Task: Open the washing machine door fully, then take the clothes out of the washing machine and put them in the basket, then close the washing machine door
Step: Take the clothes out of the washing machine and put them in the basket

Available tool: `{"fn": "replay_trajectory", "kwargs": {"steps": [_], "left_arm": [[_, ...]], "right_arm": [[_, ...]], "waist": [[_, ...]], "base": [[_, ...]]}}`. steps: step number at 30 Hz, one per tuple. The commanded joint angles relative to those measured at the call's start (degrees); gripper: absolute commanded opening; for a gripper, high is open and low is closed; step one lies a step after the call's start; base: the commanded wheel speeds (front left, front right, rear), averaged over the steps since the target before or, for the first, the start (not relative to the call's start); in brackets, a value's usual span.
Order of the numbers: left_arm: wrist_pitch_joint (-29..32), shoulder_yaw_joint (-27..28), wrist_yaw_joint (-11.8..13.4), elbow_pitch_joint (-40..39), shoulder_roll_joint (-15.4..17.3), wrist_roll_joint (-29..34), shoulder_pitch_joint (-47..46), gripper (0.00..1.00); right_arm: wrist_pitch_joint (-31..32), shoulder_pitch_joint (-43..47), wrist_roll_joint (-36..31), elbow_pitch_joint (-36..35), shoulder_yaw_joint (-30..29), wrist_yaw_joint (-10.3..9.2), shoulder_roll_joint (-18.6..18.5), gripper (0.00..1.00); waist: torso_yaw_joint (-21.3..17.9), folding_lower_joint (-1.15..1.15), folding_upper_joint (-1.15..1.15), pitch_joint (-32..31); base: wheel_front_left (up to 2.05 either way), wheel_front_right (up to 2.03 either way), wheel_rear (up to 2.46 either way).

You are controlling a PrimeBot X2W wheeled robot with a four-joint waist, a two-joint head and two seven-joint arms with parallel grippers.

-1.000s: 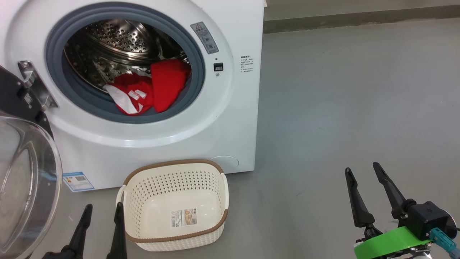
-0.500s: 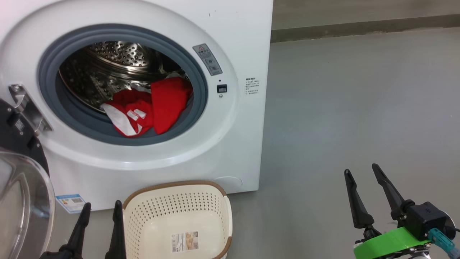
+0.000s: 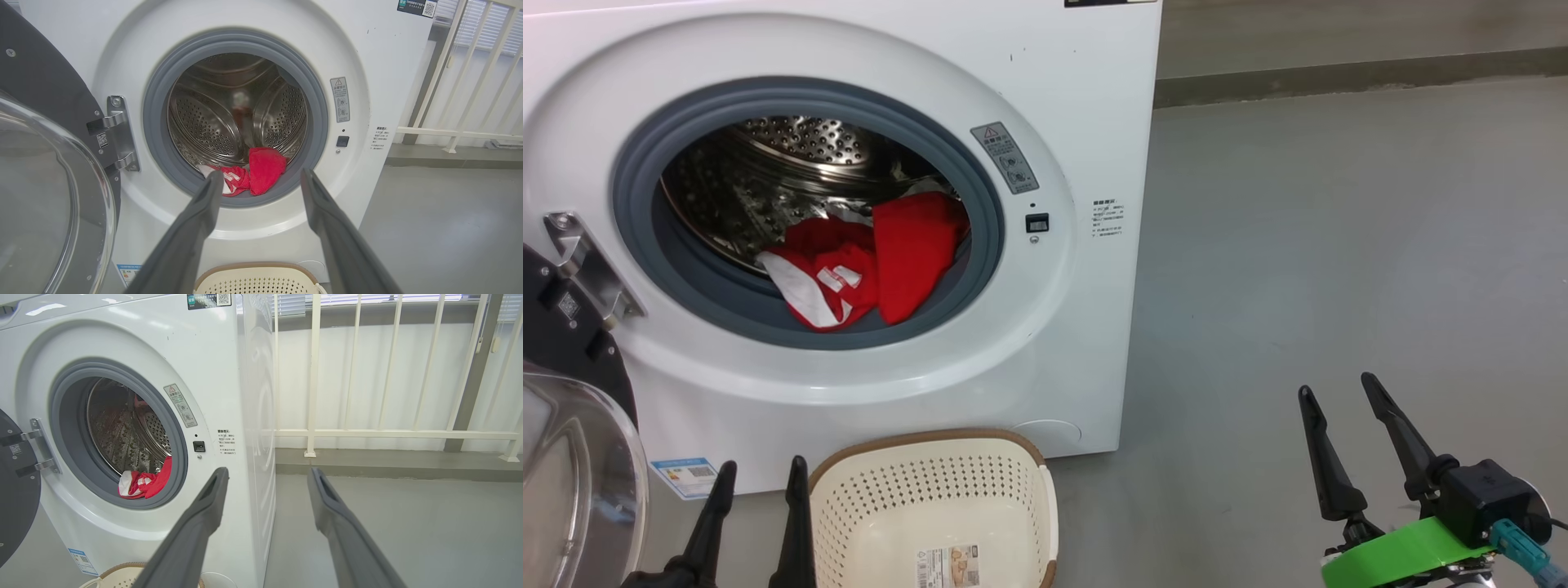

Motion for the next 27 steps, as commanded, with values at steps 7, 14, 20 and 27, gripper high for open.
{"fn": "replay_trajectory", "kwargs": {"steps": [7, 14, 20, 27], "left_arm": [[0.2, 1.8, 0.9, -1.9, 0.9, 0.3, -1.5, 1.0], [0.5, 1.6, 1.3, -2.1, 1.0, 0.3, -1.5, 1.0], [0.6, 1.4, 1.6, -2.5, 0.8, 0.1, -1.4, 1.0], [0.4, 1.1, 2.5, -2.4, 0.3, 0.3, -2.4, 1.0]], "right_arm": [[-0.4, -0.4, -0.2, -1.7, 1.4, 0.36, -0.3, 1.0], [-0.4, -0.4, -0.4, -1.4, 1.6, 0.36, -0.3, 1.0], [-0.4, -0.4, -0.6, -1.5, 1.8, 0.36, -0.3, 1.0], [-0.3, -0.8, -1.1, -1.8, 1.5, 0.36, -0.3, 1.0]], "waist": [[0.2, 0.0, 0.0, 0.4], [0.3, 0.0, 0.0, 0.6], [0.5, 0.0, 0.0, 1.1], [1.0, 0.0, 0.0, 3.0]], "base": [[0.0, 0.0, 0.0], [0.0, 0.0, 0.0], [0.0, 0.0, 0.0], [0.0, 0.0, 0.0]]}}
